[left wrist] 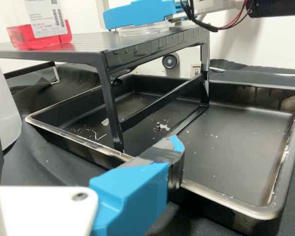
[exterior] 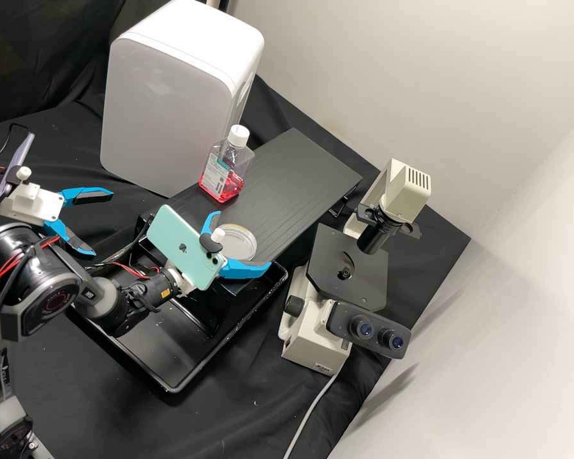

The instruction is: Remove the lid from the petri dish

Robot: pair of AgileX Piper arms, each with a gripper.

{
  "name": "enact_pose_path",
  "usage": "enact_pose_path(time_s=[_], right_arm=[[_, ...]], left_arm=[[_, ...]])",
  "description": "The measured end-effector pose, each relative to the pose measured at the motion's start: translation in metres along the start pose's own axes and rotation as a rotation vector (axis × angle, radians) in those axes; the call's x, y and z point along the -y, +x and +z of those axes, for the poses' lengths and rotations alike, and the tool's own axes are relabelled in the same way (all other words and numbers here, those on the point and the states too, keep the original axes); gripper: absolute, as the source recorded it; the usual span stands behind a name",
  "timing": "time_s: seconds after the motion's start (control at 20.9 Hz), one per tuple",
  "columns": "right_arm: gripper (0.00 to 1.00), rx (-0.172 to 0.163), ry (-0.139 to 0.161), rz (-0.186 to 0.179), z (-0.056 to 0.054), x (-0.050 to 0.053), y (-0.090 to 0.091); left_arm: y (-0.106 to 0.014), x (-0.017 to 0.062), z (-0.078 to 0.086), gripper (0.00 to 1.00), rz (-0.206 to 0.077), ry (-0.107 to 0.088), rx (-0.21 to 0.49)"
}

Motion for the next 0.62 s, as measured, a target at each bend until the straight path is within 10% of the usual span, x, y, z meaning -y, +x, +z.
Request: enact_pose_path(time_s=[0.62], right_arm=[[0.0,-0.005,0.0,0.005,-0.0005,-0.0005,0.0]], left_arm=[[0.0003,0.0016,-0.0003,1.0,-0.006,0.012,0.0]])
